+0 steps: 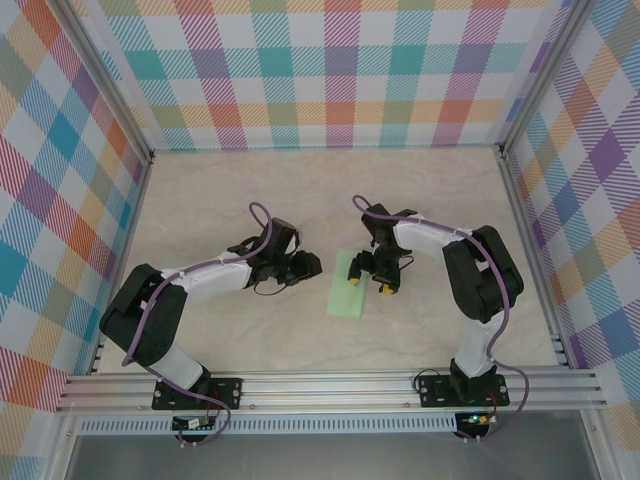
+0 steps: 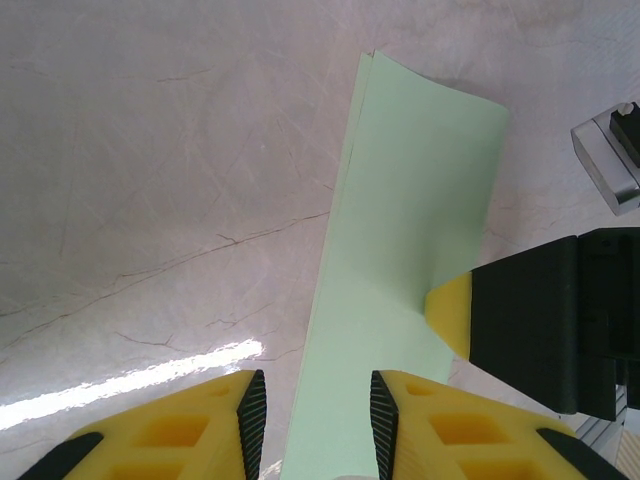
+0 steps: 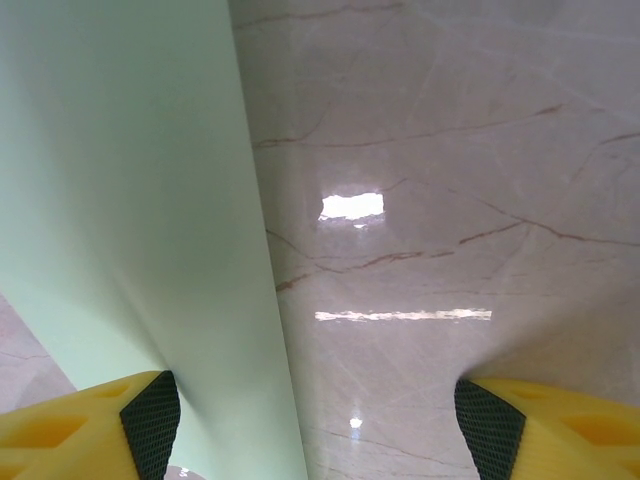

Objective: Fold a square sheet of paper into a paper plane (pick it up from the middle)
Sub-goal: Fold the square sheet of paper in half at the center of the table.

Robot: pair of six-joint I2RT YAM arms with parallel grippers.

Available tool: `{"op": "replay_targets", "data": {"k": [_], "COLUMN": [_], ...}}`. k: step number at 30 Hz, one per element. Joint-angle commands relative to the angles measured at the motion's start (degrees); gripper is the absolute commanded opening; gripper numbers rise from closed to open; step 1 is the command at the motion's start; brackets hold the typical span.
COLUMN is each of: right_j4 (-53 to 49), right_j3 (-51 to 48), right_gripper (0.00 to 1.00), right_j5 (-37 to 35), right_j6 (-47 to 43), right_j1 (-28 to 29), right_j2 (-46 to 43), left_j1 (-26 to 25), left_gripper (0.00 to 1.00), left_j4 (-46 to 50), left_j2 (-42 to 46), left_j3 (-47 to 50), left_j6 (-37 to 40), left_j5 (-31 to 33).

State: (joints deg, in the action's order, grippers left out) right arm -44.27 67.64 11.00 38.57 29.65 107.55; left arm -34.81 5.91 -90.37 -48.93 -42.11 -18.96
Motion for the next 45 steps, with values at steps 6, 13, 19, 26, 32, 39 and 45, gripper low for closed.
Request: {"op": "replay_targets", "data": {"k": [6, 13, 19, 26, 32, 39, 45], "right_j4": [2.2, 2.0, 1.6, 1.4, 1.1, 1.4, 1.1], "right_j3": [-2.5, -1.7, -1.5, -1.1, -1.1, -1.2, -1.2], "right_gripper": [0.77, 0.79, 0.79, 0.82, 0.82, 0.81, 0.81], "right_j5": [-5.1, -4.9, -5.1, -5.5, -5.9, -6.2, -6.6], "right_j6": [-0.2, -1.2, -1.7, -2.0, -2.5, -2.4, -2.4], "right_j1": [0.2, 0.4, 0.5, 0.5, 0.5, 0.5, 0.5], "right_j2": [6.0, 6.9, 7.6, 8.4, 8.5, 9.1, 9.4], "left_j1": [-0.7, -0.7, -0.7, -0.7, -0.7, -0.7, -0.7], "left_gripper": [0.33, 0.32, 0.32, 0.32, 0.32, 0.32, 0.3], "left_j4": [-1.0, -0.5, -0.5, -0.2, 0.2, -0.1, -0.8], "left_j2": [-1.1, -1.6, -1.7, -1.8, -1.9, -2.4, -3.6], "left_j3": [-1.8, -2.7, -2.5, -2.7, -2.9, -3.2, -3.8], "left_j6": [0.3, 0.3, 0.1, 0.2, 0.5, 0.3, -0.3], "left_j5": [-2.1, -1.7, -1.7, -1.7, -1.5, -2.1, -3.4]}}
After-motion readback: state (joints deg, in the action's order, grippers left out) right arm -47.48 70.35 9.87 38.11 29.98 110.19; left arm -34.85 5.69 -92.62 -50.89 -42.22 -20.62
